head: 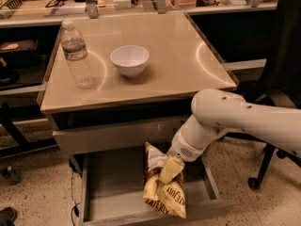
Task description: Place brown chip bag into middle drawer
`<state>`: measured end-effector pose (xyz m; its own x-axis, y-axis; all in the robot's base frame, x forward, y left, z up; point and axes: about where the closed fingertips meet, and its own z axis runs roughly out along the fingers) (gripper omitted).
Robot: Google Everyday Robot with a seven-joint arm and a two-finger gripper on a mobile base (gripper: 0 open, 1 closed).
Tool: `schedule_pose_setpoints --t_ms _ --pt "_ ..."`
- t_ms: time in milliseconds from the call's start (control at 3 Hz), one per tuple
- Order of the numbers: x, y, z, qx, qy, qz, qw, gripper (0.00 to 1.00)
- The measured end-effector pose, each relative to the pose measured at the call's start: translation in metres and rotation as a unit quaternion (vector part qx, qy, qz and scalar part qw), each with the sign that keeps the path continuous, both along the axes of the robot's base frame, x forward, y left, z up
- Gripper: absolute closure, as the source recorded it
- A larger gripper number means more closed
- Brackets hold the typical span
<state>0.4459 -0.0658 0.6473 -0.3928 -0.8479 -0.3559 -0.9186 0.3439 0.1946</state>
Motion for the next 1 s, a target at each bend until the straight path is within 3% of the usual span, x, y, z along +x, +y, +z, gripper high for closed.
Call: schedule_pose_setpoints --t_ms 333,667,1000 --pt "-0.009 0.018 -0.035 0.027 0.031 -0.018 0.9990 1.00" --pt "-0.009 0.018 -0.035 0.027 0.031 -0.018 0.9990 1.00" --pt "-0.003 0.025 -0.057 0.040 0.041 -0.032 0.9979 1.00"
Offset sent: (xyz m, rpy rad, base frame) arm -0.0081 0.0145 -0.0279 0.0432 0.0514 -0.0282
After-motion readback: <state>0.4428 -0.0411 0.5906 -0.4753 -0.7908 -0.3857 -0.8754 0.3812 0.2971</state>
